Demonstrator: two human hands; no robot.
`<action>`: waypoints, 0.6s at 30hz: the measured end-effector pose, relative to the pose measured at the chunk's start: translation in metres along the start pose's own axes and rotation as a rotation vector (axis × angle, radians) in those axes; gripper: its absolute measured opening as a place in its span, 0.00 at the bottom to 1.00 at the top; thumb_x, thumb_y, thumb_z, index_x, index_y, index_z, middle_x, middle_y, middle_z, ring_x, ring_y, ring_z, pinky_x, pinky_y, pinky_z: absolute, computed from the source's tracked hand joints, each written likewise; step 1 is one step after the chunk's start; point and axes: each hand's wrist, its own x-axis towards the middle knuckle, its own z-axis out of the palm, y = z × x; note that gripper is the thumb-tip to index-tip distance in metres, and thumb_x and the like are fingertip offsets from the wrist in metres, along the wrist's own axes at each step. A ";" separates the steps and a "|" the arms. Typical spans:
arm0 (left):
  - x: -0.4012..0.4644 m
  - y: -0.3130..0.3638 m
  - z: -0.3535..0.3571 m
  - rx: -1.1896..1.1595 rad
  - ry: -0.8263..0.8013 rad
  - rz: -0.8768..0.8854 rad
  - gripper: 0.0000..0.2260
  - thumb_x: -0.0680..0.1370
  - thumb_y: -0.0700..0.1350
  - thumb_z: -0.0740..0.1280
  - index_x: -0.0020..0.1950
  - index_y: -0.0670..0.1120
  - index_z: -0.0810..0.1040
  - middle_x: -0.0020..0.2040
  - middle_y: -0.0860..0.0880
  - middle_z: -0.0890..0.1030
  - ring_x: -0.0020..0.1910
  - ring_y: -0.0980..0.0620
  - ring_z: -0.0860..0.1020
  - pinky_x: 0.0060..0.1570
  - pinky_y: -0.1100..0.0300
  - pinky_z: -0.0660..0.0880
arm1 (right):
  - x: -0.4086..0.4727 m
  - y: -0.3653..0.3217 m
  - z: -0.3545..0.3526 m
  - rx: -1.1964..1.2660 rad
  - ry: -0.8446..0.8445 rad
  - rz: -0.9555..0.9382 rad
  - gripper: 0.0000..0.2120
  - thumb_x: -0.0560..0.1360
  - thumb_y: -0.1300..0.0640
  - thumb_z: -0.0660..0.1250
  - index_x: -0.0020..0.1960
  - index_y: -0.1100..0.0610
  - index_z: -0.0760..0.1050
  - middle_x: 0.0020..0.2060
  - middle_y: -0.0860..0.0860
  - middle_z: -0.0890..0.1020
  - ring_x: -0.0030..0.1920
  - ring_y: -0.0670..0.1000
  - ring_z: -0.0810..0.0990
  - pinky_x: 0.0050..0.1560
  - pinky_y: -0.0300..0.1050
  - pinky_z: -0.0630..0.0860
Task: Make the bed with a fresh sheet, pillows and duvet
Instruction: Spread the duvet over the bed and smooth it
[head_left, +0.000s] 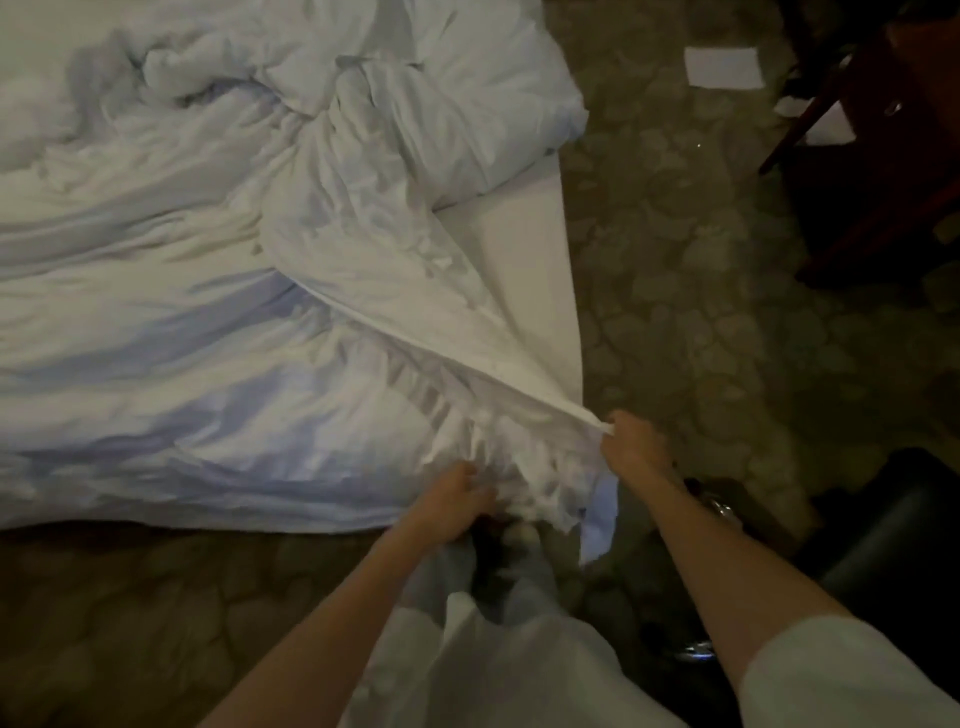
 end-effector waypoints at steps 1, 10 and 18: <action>0.006 -0.002 -0.006 -0.022 0.027 -0.045 0.18 0.78 0.48 0.66 0.64 0.39 0.71 0.59 0.44 0.76 0.59 0.46 0.74 0.57 0.59 0.70 | 0.003 0.002 0.005 -0.039 -0.034 0.024 0.13 0.81 0.55 0.57 0.61 0.59 0.73 0.59 0.59 0.77 0.56 0.59 0.77 0.52 0.46 0.73; 0.074 0.006 -0.067 -0.157 0.132 -0.139 0.22 0.80 0.48 0.64 0.70 0.39 0.66 0.68 0.44 0.71 0.66 0.45 0.70 0.55 0.62 0.65 | 0.040 -0.016 0.020 0.061 -0.371 -0.003 0.15 0.80 0.57 0.59 0.56 0.66 0.79 0.55 0.62 0.80 0.55 0.60 0.78 0.55 0.46 0.73; 0.148 -0.020 -0.124 -0.548 0.262 -0.425 0.39 0.74 0.55 0.70 0.75 0.36 0.56 0.72 0.38 0.65 0.69 0.39 0.67 0.66 0.47 0.67 | 0.057 -0.020 0.035 0.160 -0.418 0.097 0.12 0.81 0.55 0.59 0.59 0.61 0.73 0.51 0.52 0.75 0.47 0.47 0.73 0.45 0.38 0.68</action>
